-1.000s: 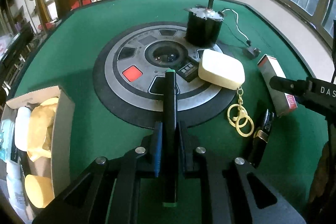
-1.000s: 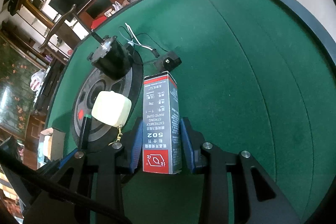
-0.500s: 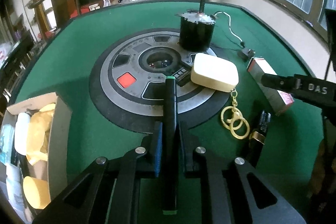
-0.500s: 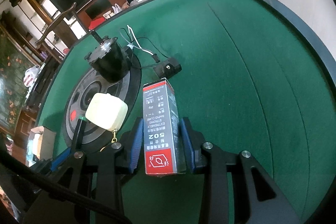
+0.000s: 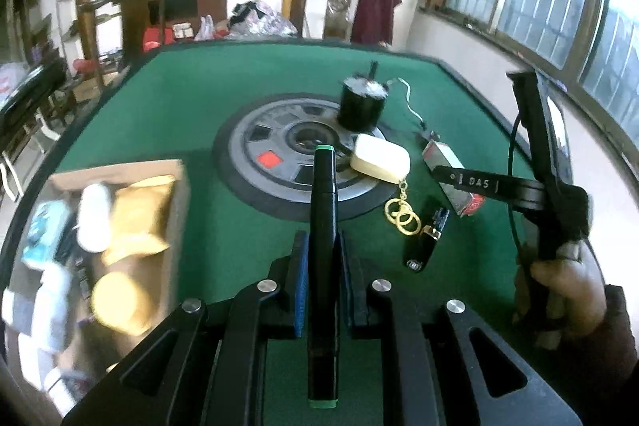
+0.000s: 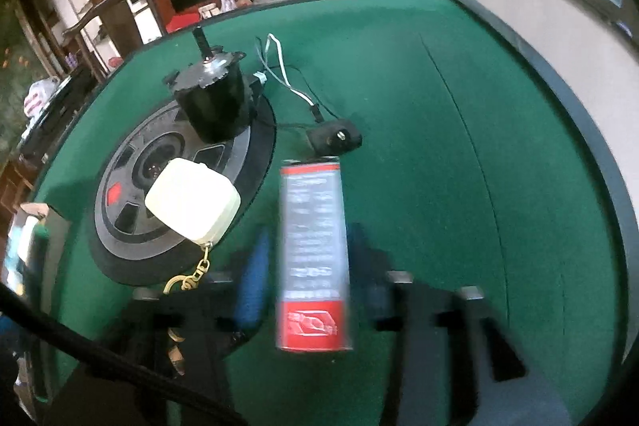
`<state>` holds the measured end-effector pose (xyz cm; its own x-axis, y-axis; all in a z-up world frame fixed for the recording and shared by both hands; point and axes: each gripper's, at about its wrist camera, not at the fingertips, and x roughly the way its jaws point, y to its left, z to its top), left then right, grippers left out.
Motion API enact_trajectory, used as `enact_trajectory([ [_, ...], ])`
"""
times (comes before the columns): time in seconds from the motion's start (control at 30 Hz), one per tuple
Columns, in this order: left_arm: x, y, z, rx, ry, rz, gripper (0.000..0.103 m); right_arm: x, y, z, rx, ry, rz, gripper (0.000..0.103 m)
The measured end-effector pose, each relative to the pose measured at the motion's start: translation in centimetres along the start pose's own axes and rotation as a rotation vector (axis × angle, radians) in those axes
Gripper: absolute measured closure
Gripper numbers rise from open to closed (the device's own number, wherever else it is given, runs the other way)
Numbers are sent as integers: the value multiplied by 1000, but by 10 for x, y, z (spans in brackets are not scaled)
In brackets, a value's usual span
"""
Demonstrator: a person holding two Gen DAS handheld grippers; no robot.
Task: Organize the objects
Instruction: 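Carry the glue box and the marker over the cardboard box and open both grippers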
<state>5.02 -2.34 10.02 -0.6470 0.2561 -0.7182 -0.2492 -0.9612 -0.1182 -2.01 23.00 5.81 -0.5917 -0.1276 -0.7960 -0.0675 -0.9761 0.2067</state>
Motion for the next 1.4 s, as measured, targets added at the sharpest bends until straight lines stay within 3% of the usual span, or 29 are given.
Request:
enact_trajectory([
  [0.33, -75, 83, -34, -117, -105, 74, 91, -44, 1, -24, 59, -52, 104, 79],
  [0.47, -94, 126, -54, -175, -127, 129, 91, -79, 25, -36, 53, -69, 210, 79],
  [0.67, -101, 186, -87, -288, -106, 194, 91, -107, 117, -54, -81, -32, 381, 78],
  [0.87, -89, 203, -101, -327, -72, 189, 91, -90, 222, -90, -222, 75, 501, 78],
  [1.07, -70, 195, -111, -290, -24, 164, 91, -60, 281, -121, -312, 158, 467, 78],
  [1.4, -52, 186, -112, -230, 16, 196, 91, -32, 296, -126, -346, 174, 316, 78],
])
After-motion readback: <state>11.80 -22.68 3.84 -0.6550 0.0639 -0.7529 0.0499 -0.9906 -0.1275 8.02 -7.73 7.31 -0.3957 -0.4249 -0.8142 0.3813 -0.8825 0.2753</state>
